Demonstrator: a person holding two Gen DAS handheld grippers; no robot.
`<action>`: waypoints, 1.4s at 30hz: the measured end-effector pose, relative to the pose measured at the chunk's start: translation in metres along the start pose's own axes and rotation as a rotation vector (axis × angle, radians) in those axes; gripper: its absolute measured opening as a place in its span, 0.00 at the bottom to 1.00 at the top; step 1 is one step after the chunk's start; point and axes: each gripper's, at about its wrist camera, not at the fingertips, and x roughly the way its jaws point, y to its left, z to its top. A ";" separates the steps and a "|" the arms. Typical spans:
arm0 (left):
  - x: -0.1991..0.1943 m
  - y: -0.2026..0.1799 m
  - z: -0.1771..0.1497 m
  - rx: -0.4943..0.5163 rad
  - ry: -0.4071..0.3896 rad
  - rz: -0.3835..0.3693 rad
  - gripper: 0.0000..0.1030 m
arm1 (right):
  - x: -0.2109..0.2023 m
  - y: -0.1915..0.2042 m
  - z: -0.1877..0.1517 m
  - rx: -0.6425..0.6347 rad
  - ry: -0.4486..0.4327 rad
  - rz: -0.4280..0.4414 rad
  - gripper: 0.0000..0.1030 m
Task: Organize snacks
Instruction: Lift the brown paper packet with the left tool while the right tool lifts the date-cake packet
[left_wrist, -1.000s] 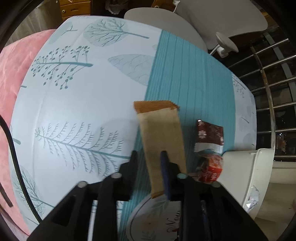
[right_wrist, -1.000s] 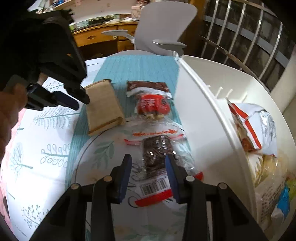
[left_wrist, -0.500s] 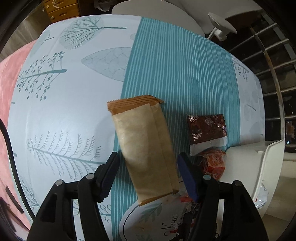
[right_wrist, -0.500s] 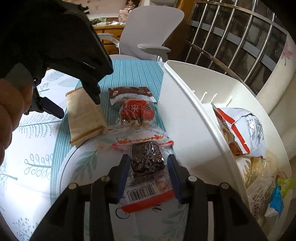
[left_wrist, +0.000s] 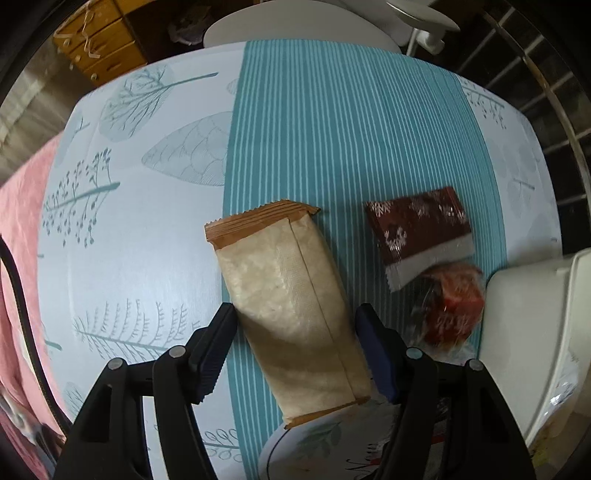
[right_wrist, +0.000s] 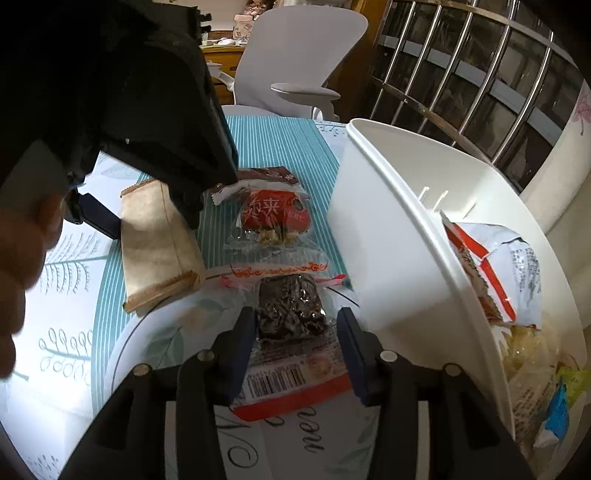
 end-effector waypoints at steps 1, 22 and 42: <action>0.002 -0.005 0.002 0.008 -0.001 0.006 0.62 | 0.001 0.000 0.001 0.000 0.003 0.004 0.46; -0.009 0.027 -0.033 0.077 -0.055 -0.047 0.58 | 0.010 -0.001 0.016 -0.035 0.043 0.034 0.46; -0.060 0.130 -0.093 0.008 -0.087 -0.110 0.58 | -0.006 0.006 0.005 -0.032 0.176 0.070 0.43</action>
